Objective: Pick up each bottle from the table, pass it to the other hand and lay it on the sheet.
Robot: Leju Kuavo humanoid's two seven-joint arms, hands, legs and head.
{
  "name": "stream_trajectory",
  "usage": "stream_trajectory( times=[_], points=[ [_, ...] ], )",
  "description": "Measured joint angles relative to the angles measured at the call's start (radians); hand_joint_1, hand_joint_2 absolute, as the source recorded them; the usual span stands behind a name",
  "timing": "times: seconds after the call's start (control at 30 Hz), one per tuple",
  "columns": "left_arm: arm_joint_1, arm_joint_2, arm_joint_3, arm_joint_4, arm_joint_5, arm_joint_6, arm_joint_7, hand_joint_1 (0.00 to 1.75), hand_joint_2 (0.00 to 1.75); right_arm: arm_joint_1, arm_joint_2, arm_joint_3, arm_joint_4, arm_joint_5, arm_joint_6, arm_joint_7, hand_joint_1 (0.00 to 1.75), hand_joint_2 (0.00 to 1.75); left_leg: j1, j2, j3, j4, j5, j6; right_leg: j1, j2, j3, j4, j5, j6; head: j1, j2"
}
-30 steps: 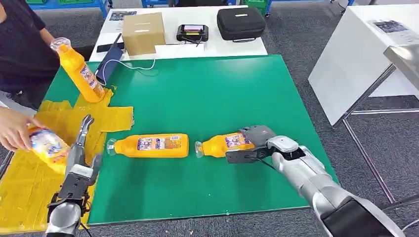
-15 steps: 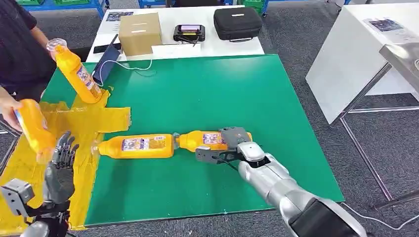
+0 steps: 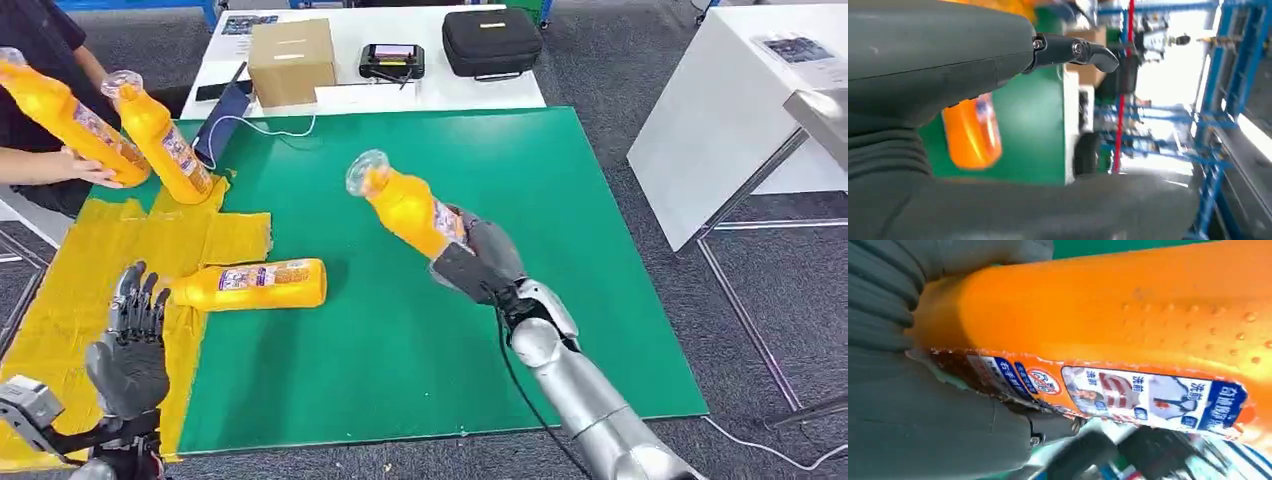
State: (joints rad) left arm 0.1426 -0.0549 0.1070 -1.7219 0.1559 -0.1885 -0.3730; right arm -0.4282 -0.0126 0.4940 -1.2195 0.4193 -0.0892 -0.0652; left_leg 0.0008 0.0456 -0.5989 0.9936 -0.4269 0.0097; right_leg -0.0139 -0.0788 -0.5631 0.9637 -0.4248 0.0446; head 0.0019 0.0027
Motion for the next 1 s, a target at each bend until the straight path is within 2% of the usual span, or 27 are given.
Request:
stream_trajectory(
  times=[0.23,0.47,0.67,1.0],
  points=[
    [0.016,-0.018,-0.102,-0.053,-0.018,0.036,-0.035,0.00,1.75,0.033,0.029,0.048,-0.116,-0.039,0.014,-0.005,1.75,1.75,0.002,0.002,0.001,0.000,0.000,-0.001,0.003,0.002,-0.001,0.000,-0.001,-0.001,0.000,0.000],
    [0.025,-0.023,-0.141,-0.071,-0.025,0.039,-0.053,0.00,1.75,0.034,0.042,0.077,-0.138,-0.072,0.031,-0.008,1.75,1.75,0.002,0.001,0.000,0.000,0.000,-0.001,0.002,0.002,-0.001,0.000,-0.001,-0.001,0.000,0.000],
    [0.047,-0.028,-0.176,-0.099,-0.029,0.034,-0.075,0.00,1.75,0.034,0.108,0.172,-0.116,-0.090,0.056,-0.008,1.75,1.75,0.002,0.002,0.000,0.000,0.000,-0.001,0.002,0.002,-0.002,0.000,-0.001,-0.001,0.000,0.000],
    [0.084,-0.024,-0.198,-0.125,0.057,-0.084,-0.081,0.00,1.75,0.031,0.139,0.306,-0.108,-0.072,0.070,-0.010,1.75,1.75,0.002,0.002,0.000,-0.001,0.000,-0.001,0.002,0.002,-0.001,0.000,-0.001,-0.001,0.000,0.000]
  ],
)
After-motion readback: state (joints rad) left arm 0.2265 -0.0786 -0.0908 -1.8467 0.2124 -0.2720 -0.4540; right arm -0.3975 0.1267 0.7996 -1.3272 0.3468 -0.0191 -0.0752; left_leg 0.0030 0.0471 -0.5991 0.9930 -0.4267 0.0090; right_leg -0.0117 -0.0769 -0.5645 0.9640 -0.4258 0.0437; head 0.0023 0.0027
